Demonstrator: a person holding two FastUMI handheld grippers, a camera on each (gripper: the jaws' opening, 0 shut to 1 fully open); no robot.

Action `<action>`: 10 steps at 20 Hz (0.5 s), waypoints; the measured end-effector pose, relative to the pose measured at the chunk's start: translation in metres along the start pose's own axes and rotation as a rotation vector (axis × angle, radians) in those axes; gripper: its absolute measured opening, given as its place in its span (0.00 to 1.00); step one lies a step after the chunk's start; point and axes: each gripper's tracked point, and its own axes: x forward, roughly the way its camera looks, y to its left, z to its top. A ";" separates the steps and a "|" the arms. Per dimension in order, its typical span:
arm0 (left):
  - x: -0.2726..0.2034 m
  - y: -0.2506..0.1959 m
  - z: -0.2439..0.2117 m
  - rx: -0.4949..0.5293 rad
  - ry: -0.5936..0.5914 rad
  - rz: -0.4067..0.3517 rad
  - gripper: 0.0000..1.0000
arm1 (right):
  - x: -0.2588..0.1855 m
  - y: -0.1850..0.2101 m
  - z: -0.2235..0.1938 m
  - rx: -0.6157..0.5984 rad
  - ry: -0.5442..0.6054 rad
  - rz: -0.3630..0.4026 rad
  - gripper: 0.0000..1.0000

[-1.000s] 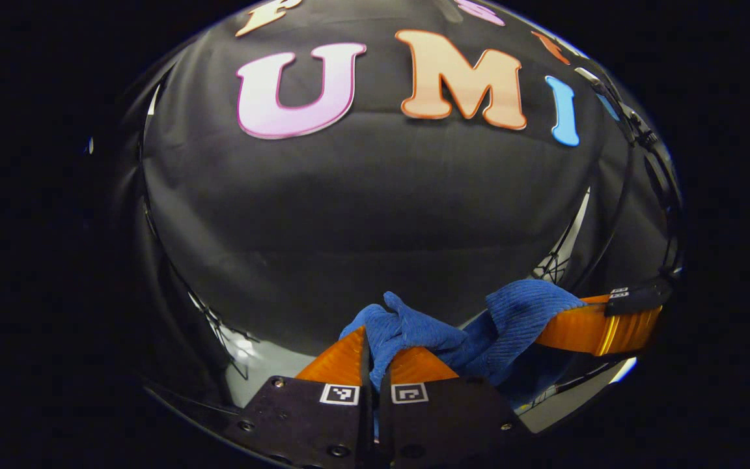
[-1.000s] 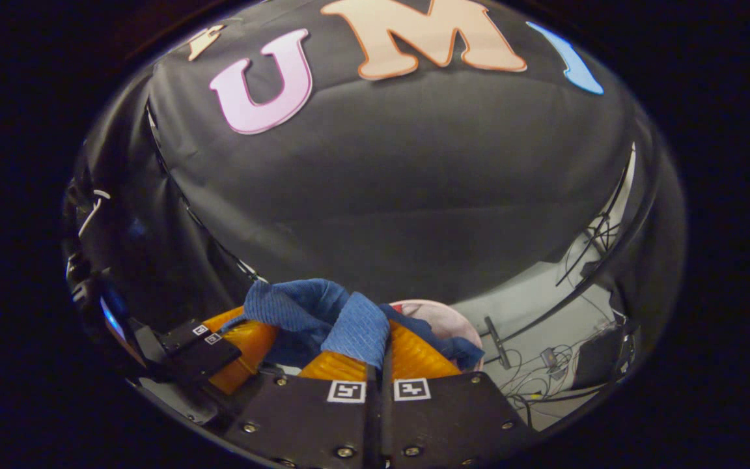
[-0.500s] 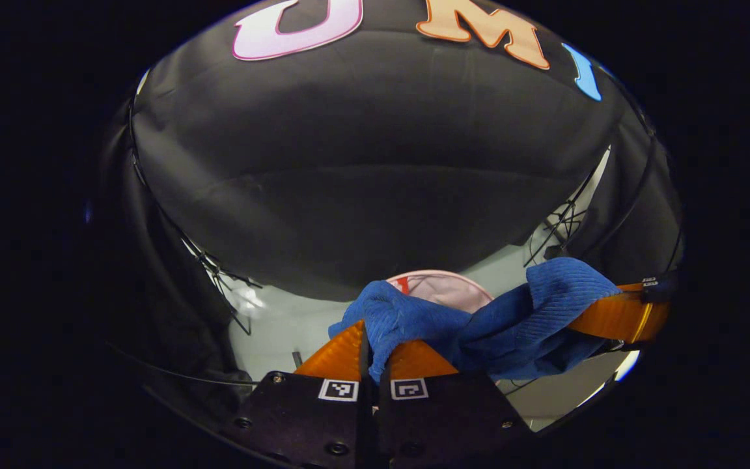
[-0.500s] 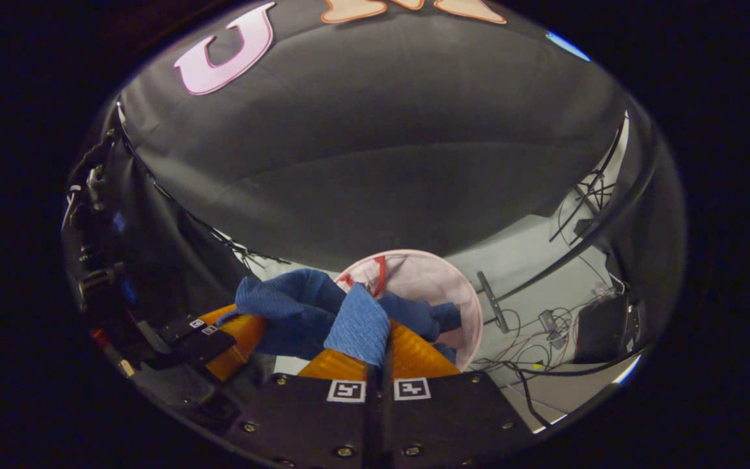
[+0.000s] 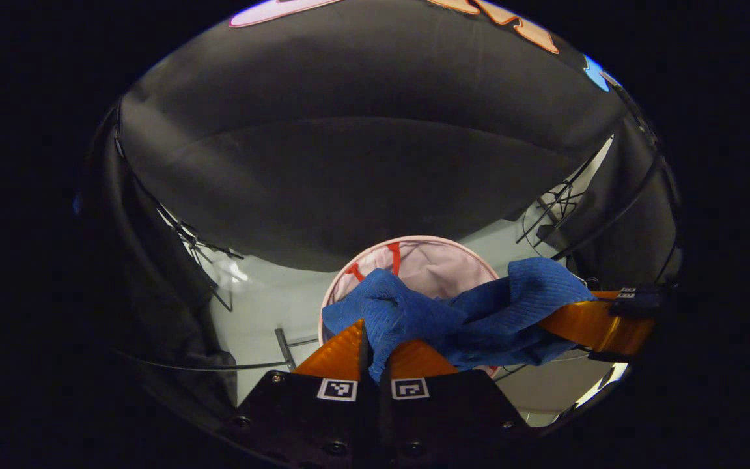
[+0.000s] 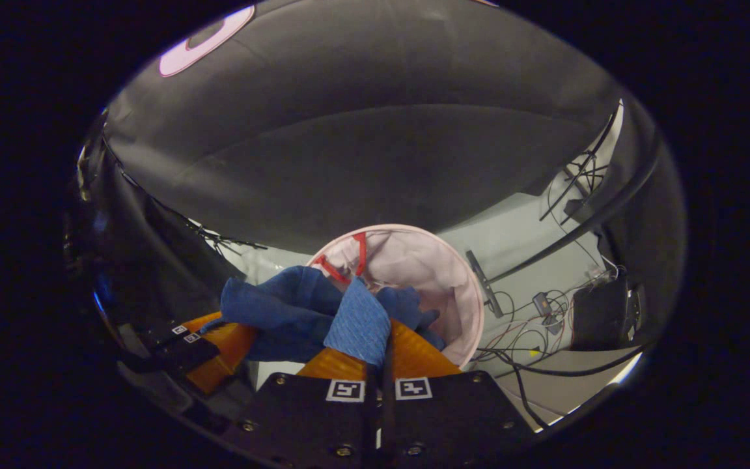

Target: Grasp the clothes on the hanger with both hands and then place them into the laundry hamper below.

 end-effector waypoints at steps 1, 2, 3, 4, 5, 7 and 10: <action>0.005 0.001 -0.003 -0.002 0.011 -0.006 0.05 | 0.007 -0.002 -0.001 -0.011 0.000 -0.012 0.03; 0.011 0.001 -0.004 0.001 0.016 -0.006 0.06 | 0.013 -0.003 -0.002 -0.019 0.006 -0.022 0.03; 0.015 0.002 -0.007 0.007 0.033 -0.009 0.06 | 0.019 -0.002 -0.007 -0.017 0.010 -0.027 0.03; 0.017 0.002 -0.009 0.001 0.044 -0.013 0.06 | 0.021 -0.001 -0.007 -0.014 0.014 -0.033 0.04; 0.017 0.000 -0.010 -0.014 0.049 -0.022 0.07 | 0.022 -0.001 -0.009 -0.010 0.018 -0.038 0.04; 0.015 -0.003 -0.013 -0.039 0.057 -0.026 0.10 | 0.023 -0.002 -0.010 -0.003 0.011 -0.042 0.07; 0.000 -0.006 -0.013 -0.031 0.036 -0.041 0.17 | 0.013 -0.001 -0.012 0.013 -0.012 -0.020 0.13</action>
